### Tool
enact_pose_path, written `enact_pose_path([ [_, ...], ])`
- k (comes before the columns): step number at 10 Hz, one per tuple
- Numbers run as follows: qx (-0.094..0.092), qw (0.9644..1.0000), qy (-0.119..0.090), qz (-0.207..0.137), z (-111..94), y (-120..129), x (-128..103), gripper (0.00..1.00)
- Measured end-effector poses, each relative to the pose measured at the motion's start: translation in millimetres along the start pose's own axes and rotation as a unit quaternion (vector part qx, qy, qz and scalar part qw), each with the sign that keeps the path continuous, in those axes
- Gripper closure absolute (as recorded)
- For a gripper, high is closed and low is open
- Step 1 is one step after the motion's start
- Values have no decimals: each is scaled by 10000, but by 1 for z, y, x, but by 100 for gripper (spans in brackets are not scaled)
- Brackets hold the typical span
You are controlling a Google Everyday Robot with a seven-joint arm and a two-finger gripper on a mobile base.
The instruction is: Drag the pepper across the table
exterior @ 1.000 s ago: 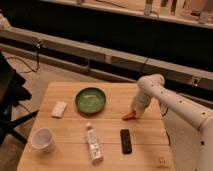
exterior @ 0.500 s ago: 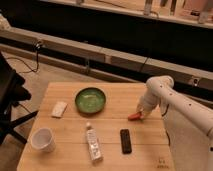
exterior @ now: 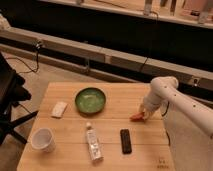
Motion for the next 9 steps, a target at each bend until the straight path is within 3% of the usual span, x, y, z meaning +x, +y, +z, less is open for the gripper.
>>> enact_pose_path([
  [9,-21,10000,-74,0,-5,9,11,99],
])
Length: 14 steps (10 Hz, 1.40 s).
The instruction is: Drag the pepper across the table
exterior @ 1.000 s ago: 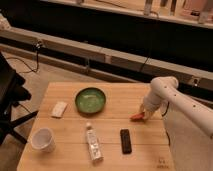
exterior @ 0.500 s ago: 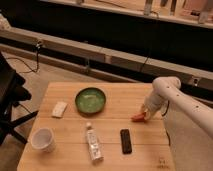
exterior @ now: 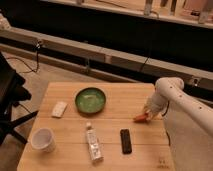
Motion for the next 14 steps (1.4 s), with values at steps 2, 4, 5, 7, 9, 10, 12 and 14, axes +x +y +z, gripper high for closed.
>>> enact_pose_path([
  [2,-9,10000,-9,0,-1,4,4,99],
  [4,-14,10000,-19,-15,-1,4,5,99],
  [5,-15,10000,-24,-15,-2,4,6,99],
  [7,-24,10000,-38,-25,-2,5,8,99],
  [9,-28,10000,-52,-17,-3,6,11,99],
  [10,-26,10000,-60,-16,-3,5,12,99],
  [12,-36,10000,-68,-25,-4,6,14,99],
  [14,-37,10000,-77,-21,-4,6,17,99],
])
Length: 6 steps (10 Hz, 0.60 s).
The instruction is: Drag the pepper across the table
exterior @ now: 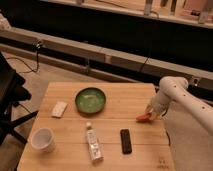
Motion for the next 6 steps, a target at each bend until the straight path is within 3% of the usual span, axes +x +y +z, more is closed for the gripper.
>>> enact_pose_path([
  [6,-12,10000,-25,-19,-2,0,10,99],
])
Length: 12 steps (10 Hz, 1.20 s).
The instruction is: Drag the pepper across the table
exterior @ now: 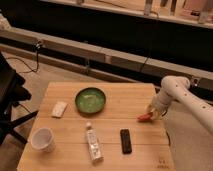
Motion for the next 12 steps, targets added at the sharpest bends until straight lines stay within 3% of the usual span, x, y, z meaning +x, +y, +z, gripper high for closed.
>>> enact_pose_path([
  [12,-14,10000,-36,-52,-4,-1,21,99],
])
